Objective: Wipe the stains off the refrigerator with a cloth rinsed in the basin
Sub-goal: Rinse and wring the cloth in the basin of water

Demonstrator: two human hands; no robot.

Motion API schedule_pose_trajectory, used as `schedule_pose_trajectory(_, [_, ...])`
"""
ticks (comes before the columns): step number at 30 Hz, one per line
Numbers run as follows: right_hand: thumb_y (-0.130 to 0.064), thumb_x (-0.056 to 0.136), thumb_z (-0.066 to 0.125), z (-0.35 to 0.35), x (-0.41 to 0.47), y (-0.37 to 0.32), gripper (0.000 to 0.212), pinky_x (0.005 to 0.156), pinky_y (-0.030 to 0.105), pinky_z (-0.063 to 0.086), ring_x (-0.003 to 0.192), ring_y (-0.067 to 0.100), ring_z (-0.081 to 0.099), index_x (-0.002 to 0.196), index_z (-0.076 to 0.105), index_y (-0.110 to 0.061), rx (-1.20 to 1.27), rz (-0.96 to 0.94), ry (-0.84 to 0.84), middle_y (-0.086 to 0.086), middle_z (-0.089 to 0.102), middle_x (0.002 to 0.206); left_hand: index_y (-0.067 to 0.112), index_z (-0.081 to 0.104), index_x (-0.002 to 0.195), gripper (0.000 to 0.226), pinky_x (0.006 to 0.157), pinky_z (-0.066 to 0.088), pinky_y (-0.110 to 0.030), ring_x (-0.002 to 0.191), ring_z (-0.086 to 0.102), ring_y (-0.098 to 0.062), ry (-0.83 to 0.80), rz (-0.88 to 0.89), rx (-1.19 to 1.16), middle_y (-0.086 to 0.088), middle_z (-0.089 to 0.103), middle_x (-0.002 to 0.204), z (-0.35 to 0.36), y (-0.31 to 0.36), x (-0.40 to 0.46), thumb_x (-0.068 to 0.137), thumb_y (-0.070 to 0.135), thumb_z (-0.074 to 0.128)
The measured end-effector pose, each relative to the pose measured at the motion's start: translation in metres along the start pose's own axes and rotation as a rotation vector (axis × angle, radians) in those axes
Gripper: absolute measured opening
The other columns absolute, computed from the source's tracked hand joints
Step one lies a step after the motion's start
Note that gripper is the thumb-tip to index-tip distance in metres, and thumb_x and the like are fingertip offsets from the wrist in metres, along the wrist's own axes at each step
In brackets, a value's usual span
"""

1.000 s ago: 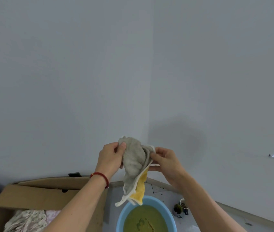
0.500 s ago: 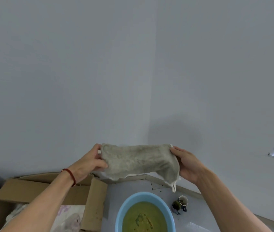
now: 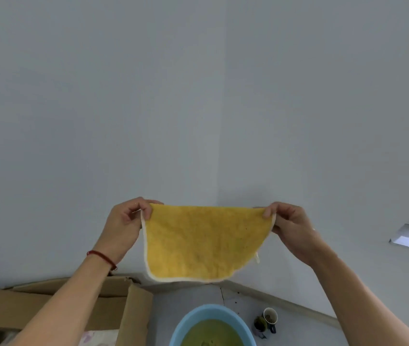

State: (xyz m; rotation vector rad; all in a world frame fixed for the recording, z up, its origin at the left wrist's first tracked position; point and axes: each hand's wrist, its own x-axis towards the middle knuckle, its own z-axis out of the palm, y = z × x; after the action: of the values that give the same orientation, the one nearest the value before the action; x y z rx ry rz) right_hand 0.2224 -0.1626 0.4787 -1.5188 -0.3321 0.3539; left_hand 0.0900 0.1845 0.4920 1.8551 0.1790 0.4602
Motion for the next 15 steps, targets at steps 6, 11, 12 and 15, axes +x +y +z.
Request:
schedule_pose_trajectory(6, [-0.004, 0.108, 0.048, 0.000, 0.012, -0.005, 0.025, 0.093, 0.042, 0.061, 0.099, 0.033, 0.076, 0.124, 0.066, -0.012, -0.149, 0.059, 0.025, 0.019, 0.078, 0.103, 0.018, 0.068, 0.105, 0.035, 0.065, 0.056, -0.024, 0.073, 0.069, -0.020, 0.119, 0.054, 0.034, -0.012, 0.074, 0.079, 0.001, 0.007, 0.016, 0.093, -0.013, 0.057])
schedule_pose_trajectory(11, [-0.018, 0.113, 0.040, 0.004, 0.004, -0.015, 0.037, 0.086, 0.043, 0.063, 0.093, 0.034, 0.076, 0.112, 0.076, -0.009, -0.186, 0.113, -0.032, 0.016, 0.079, 0.102, 0.008, 0.075, 0.100, 0.020, 0.074, 0.062, -0.033, 0.086, 0.074, -0.024, 0.138, -0.132, -0.210, -0.014, 0.078, 0.094, 0.003, 0.008, 0.020, 0.095, -0.006, 0.062])
schedule_pose_trajectory(12, [-0.021, 0.114, 0.039, 0.006, 0.002, -0.014, 0.040, 0.084, 0.045, 0.063, 0.089, 0.033, 0.075, 0.111, 0.077, -0.010, -0.178, 0.144, -0.053, 0.016, 0.078, 0.101, 0.006, 0.075, 0.099, 0.018, 0.071, 0.062, -0.033, 0.083, 0.074, -0.023, 0.075, -0.251, -0.268, -0.015, 0.077, 0.094, 0.007, 0.007, 0.019, 0.099, -0.002, 0.059])
schedule_pose_trajectory(15, [-0.024, 0.114, 0.037, 0.008, -0.003, -0.011, 0.042, 0.078, 0.048, 0.061, 0.083, 0.030, 0.071, 0.111, 0.077, -0.010, -0.115, 0.202, -0.067, 0.016, 0.075, 0.097, 0.004, 0.074, 0.103, 0.025, 0.073, 0.061, -0.034, 0.083, 0.074, -0.022, -0.218, -0.539, -0.331, -0.016, 0.076, 0.097, 0.020, 0.003, 0.007, 0.106, 0.016, 0.052])
